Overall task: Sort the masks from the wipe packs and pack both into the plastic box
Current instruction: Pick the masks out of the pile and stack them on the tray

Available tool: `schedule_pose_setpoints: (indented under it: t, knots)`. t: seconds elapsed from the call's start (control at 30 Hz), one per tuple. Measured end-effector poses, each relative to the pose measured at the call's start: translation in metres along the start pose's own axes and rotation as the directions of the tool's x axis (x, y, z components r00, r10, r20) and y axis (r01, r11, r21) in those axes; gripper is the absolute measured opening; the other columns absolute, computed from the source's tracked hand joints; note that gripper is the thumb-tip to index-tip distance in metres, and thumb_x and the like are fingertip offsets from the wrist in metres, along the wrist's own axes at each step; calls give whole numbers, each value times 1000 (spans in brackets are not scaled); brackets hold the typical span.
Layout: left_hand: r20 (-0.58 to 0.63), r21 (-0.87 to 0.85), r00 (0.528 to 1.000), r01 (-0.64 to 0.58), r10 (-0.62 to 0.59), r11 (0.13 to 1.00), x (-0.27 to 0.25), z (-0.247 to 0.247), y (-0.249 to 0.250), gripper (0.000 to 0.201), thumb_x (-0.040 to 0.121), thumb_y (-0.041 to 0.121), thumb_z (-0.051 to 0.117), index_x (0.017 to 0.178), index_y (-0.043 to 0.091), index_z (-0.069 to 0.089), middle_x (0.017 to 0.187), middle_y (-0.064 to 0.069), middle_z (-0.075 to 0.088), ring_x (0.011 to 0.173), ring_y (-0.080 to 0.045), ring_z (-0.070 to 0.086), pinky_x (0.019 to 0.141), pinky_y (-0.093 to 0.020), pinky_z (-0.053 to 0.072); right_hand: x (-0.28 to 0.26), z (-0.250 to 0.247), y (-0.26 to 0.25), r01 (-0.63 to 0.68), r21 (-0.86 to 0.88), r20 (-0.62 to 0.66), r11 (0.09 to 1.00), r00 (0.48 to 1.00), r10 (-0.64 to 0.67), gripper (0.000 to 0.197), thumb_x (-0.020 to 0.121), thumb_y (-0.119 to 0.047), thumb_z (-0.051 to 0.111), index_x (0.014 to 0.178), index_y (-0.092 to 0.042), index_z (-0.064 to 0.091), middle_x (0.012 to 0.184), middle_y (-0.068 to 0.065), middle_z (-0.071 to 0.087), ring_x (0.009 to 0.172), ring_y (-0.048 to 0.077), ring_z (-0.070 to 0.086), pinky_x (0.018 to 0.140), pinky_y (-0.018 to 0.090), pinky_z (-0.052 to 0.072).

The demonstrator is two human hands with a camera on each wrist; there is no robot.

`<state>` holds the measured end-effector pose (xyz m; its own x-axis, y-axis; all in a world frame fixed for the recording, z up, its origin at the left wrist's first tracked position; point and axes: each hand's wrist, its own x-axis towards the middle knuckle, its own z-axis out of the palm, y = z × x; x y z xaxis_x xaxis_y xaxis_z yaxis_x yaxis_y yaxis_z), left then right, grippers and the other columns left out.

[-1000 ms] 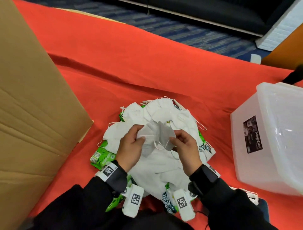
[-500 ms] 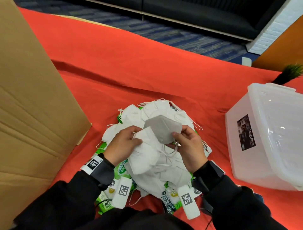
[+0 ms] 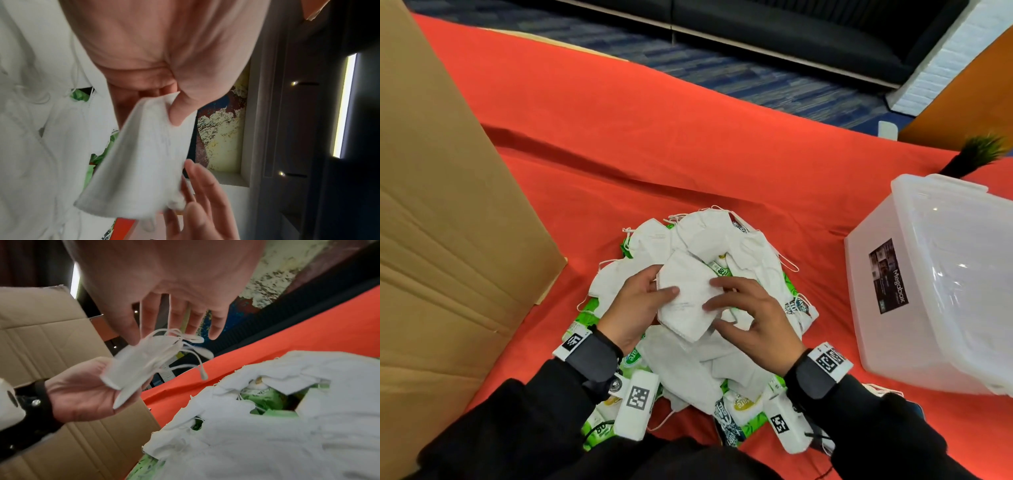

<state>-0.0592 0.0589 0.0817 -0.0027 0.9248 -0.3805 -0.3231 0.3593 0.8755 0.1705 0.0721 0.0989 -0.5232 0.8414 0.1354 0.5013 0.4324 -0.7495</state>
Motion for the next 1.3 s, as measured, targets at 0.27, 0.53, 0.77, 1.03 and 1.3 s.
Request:
schedule_pose_setpoints:
  t: [0.27, 0.53, 0.77, 1.03, 1.3]
  knots:
    - [53, 119, 998, -41, 34, 992, 4, -6, -11, 58, 86, -19, 53, 132, 17, 60, 127, -8, 70, 121, -27, 65, 104, -48, 50, 18, 6, 10, -410, 469, 92, 782, 903, 419, 39, 85, -9, 79, 121, -21, 68, 112, -3, 75, 103, 12, 69, 87, 24, 54]
    - [-46, 262, 995, -68, 83, 963, 7, -12, -21, 45, 86, -16, 62, 118, 15, 65, 111, -5, 76, 105, -27, 71, 96, -51, 56, 13, 16, 33, -526, 479, 54, 702, 816, 575, 19, 79, -18, 86, 75, -12, 69, 71, 7, 63, 65, 15, 55, 60, 24, 44]
    - [-84, 199, 996, 22, -6, 980, 5, -14, -30, 29, 87, -10, 69, 112, 4, 62, 107, -13, 76, 102, -36, 71, 77, -49, 62, 10, 12, 29, -540, 822, 268, 182, 648, 713, 9, 95, -12, 63, 88, -10, 57, 64, 10, 56, 50, 24, 48, 51, 32, 48]
    - [3, 240, 1000, -5, 4, 971, 1, 0, -29, 27, 90, -7, 68, 114, 5, 62, 109, -12, 75, 95, -30, 74, 67, -39, 61, -10, 5, 48, -712, 432, 330, 553, 696, 637, 43, 82, -22, 84, 58, -24, 48, 55, -3, 35, 46, 11, 31, 48, 25, 19]
    - [16, 332, 1000, 7, -13, 943, -9, 5, -43, 31, 87, -10, 69, 113, 6, 62, 106, -14, 76, 95, -39, 73, 75, -48, 63, -29, -11, 48, -407, 908, 358, -96, 639, 681, 19, 87, -16, 56, 69, -11, 50, 71, 15, 57, 71, 32, 65, 83, 44, 56]
